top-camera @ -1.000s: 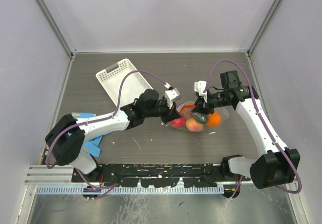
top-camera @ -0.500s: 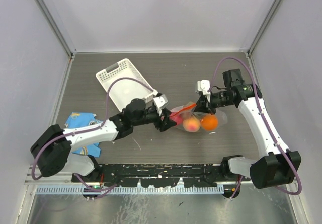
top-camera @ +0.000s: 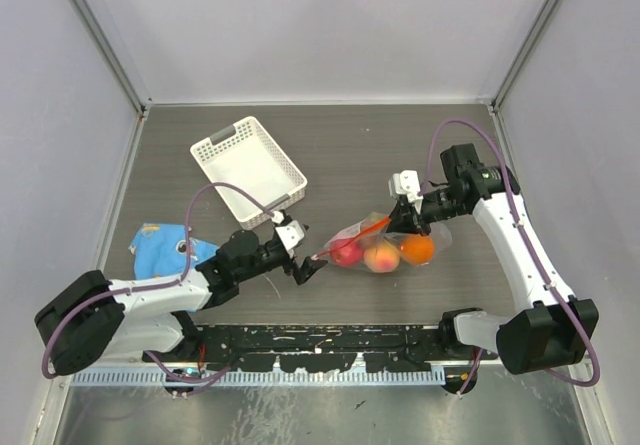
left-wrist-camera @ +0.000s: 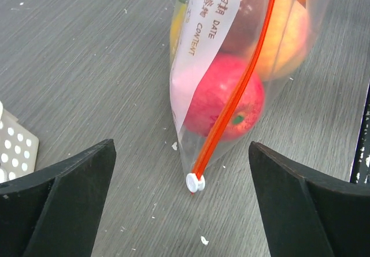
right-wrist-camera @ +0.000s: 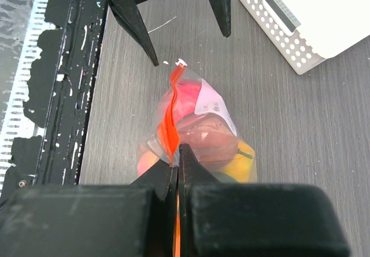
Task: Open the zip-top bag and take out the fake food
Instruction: Adjust the zipper food storage bag at the center of the board.
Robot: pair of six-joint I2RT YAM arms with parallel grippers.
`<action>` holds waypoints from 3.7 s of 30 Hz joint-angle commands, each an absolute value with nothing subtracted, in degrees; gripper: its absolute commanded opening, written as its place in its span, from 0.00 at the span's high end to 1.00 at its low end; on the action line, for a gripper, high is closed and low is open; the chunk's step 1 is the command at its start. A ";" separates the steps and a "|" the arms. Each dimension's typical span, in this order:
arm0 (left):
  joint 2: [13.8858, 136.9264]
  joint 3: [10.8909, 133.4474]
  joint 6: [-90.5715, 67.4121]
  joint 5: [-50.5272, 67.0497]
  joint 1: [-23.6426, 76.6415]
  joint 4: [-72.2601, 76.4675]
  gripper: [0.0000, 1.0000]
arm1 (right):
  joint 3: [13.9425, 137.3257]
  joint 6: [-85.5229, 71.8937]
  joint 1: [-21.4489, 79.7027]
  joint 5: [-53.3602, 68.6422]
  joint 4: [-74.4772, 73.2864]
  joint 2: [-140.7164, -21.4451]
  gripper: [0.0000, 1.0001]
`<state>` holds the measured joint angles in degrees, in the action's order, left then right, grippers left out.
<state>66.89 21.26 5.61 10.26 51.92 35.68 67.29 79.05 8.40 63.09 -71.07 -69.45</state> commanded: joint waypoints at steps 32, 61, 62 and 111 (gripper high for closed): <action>79.79 21.59 1.91 6.81 53.45 58.39 0.19 | 69.10 84.19 8.61 65.48 -74.53 -72.29 0.99; 85.87 26.00 2.72 7.56 53.60 60.42 0.53 | 69.05 84.38 8.59 65.01 -74.60 -72.51 0.99; 85.58 25.89 2.72 7.68 53.59 60.42 0.60 | 69.08 84.36 8.61 64.93 -74.62 -72.53 0.99; 76.74 72.80 -2.11 9.89 52.23 -19.46 1.00 | 101.89 64.01 7.12 51.20 -83.41 -71.70 0.05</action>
